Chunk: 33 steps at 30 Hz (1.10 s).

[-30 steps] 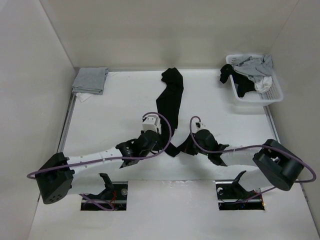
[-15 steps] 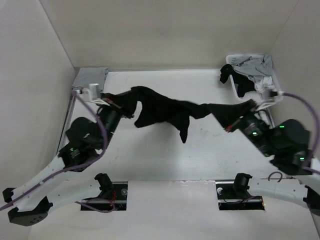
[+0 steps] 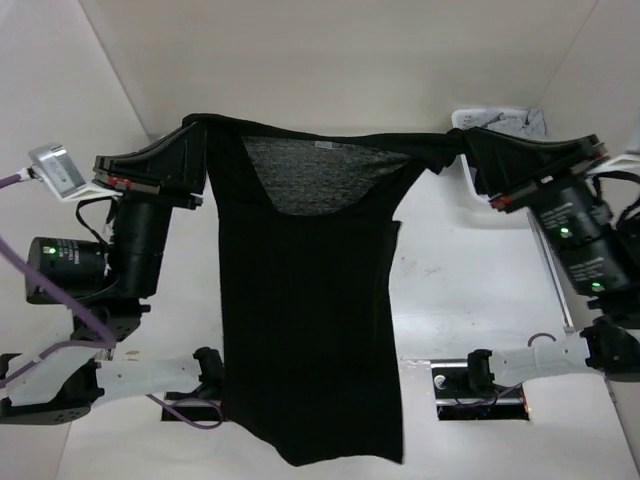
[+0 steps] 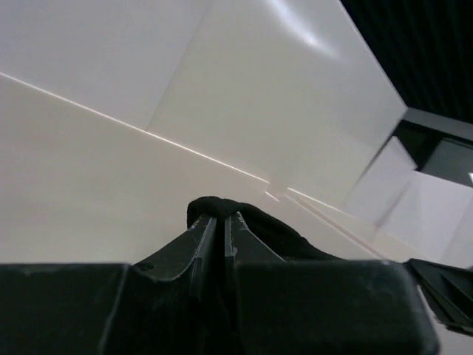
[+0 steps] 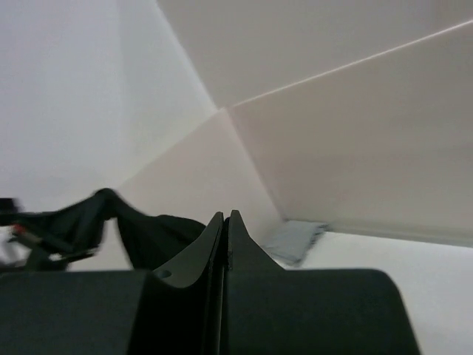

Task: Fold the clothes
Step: Flatten the tank top out, then fold the tank top

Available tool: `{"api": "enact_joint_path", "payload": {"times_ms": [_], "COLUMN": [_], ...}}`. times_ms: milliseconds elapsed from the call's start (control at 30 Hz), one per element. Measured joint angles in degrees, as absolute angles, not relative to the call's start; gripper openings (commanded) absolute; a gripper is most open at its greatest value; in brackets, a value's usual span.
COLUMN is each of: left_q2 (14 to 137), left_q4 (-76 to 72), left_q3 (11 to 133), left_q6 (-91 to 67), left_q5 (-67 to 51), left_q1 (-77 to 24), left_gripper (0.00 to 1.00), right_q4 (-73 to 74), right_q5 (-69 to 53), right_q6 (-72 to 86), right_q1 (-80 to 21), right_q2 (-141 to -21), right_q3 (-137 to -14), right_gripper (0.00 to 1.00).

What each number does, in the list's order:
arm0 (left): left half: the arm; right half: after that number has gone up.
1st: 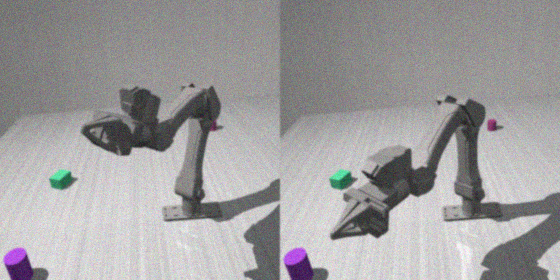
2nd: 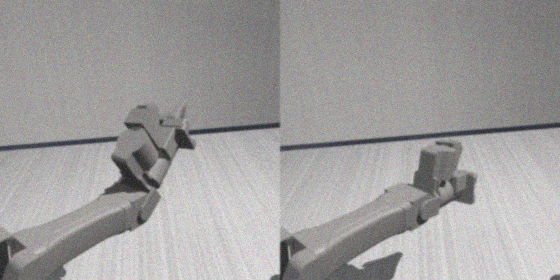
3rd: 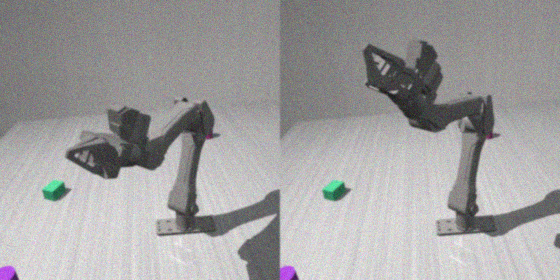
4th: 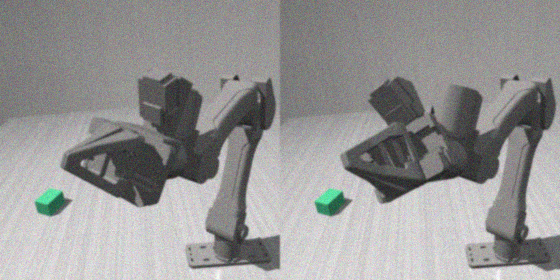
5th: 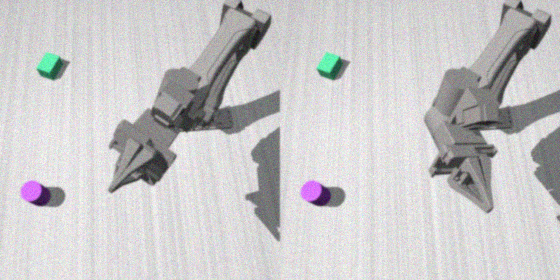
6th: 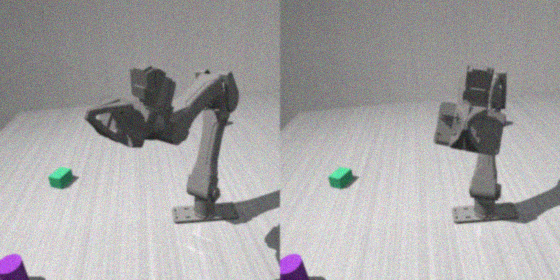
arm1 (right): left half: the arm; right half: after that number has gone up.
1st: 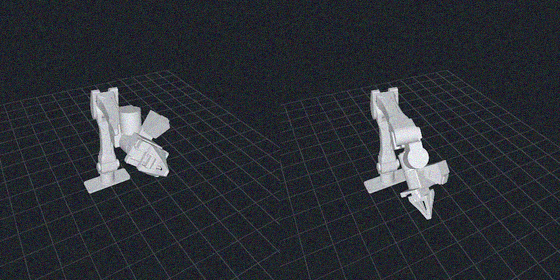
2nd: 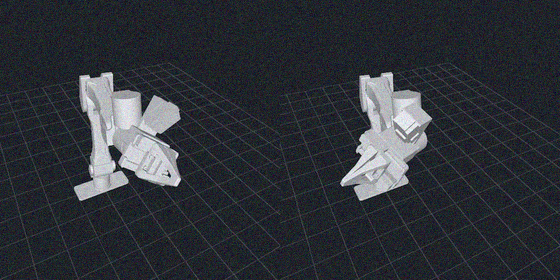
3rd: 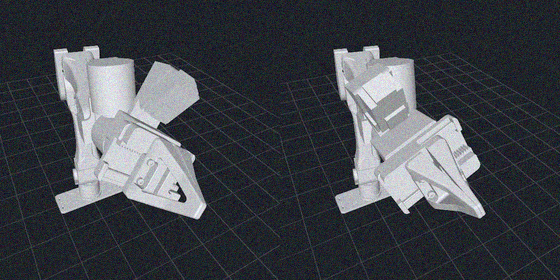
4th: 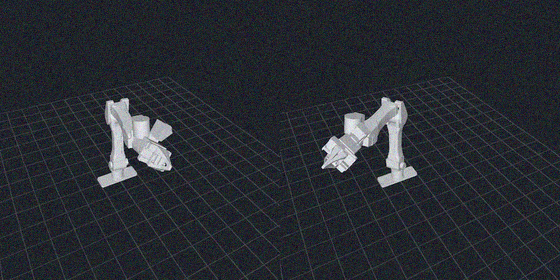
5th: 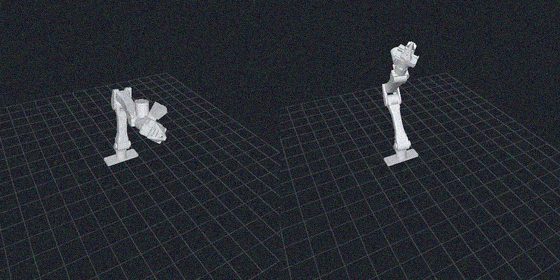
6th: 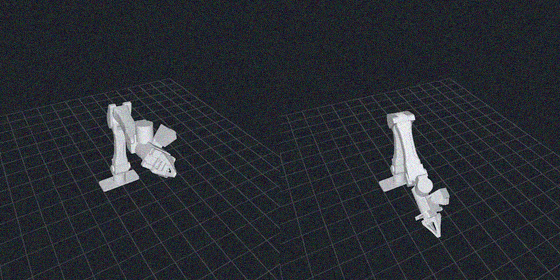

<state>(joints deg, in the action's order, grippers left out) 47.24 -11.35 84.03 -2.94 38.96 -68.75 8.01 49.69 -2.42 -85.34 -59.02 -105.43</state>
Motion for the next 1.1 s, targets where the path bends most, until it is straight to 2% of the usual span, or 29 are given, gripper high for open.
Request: {"api": "enact_joint_path", "payload": {"times_ms": [67,133,167,200,267,367,433,467,500,533,567,600,667,767,867,933,967,1000,1100], "left_q2": [48.36,49.67,50.98,51.55,55.18,70.46,82.48,86.96,92.58,104.71,110.96,115.52,121.32,120.40,113.32,106.10,101.54,97.10,84.90], "left_q4": [-13.43,-15.57,-16.43,-16.32,-16.69,-15.99,-14.11,-13.54,-11.25,-7.35,-5.76,-4.21,-2.61,-1.28,-3.49,-6.35,-7.86,-7.99,-12.38], "left_q3": [82.85,79.09,75.13,73.93,67.83,63.88,64.71,65.89,69.01,79.35,85.67,91.00,97.93,97.86,90.08,81.62,76.01,70.98,55.11], "left_q6": [-1.04,-0.36,-1.45,-2.11,-7.25,-18.98,-22.98,-24.23,-25.08,-26.20,-26.55,-26.83,-27.22,-27.49,-28.01,-29.28,-30.20,-30.96,-33.71], "left_q5": [39.48,40.07,39.53,39.33,35.11,24.86,21.50,20.29,19.42,17.54,16.58,15.79,14.70,14.26,14.37,14.94,15.53,16.19,19.00], "left_q1": [-65.89,-59.61,-54.37,-52.82,-42.50,-25.47,-19.25,-17.91,-16.60,-14.98,-14.39,-13.98,-13.39,-12.84,-12.75,-12.95,-13.32,-13.91,-17.30], "left_gripper": [0.06,0.06,0.06,0.06,0.06,0.06,0.07,0.14,0.14,0.30,0.39,0.46,0.53,0.59,0.56,0.48,0.40,0.34,0.27], "right_q4": [7.07,7.27,7.42,7.90,8.34,8.27,9.04,8.95,8.99,16.27,17.30,19.33,21.06,24.14,20.56,15.40,11.90,10.83,2.00], "right_q5": [49.19,46.83,46.54,42.83,33.21,22.74,16.71,13.15,12.80,8.93,7.38,6.37,5.04,4.73,4.84,4.97,5.23,5.19,5.28], "right_q6": [-3.07,-1.02,-0.71,2.52,9.63,17.21,20.60,22.46,22.61,24.99,26.06,27.16,28.64,30.06,30.96,31.57,32.12,32.69,34.94], "right_q1": [-80.95,-70.48,-69.12,-63.51,-47.79,-33.45,-27.75,-24.38,-24.05,-20.71,-19.14,-17.50,-15.14,-12.27,-11.94,-13.37,-15.11,-16.21,-23.14], "right_q2": [-59.70,-60.53,-60.82,-61.87,-65.04,-76.01,-86.91,-95.39,-96.38,-109.10,-116.31,-123.90,-131.33,-130.65,-120.70,-111.83,-105.45,-102.63,-90.19], "right_q3": [-103.35,-98.41,-97.73,-96.20,-92.23,-90.35,-92.99,-96.07,-96.31,-108.27,-116.03,-125.49,-133.49,-130.89,-115.50,-102.10,-92.62,-88.51,-69.06], "right_gripper": [0.00,0.00,0.00,0.00,0.00,0.00,0.00,0.00,0.02,0.13,0.21,0.26,0.33,0.37,0.33,0.21,0.09,0.02,0.00]}}
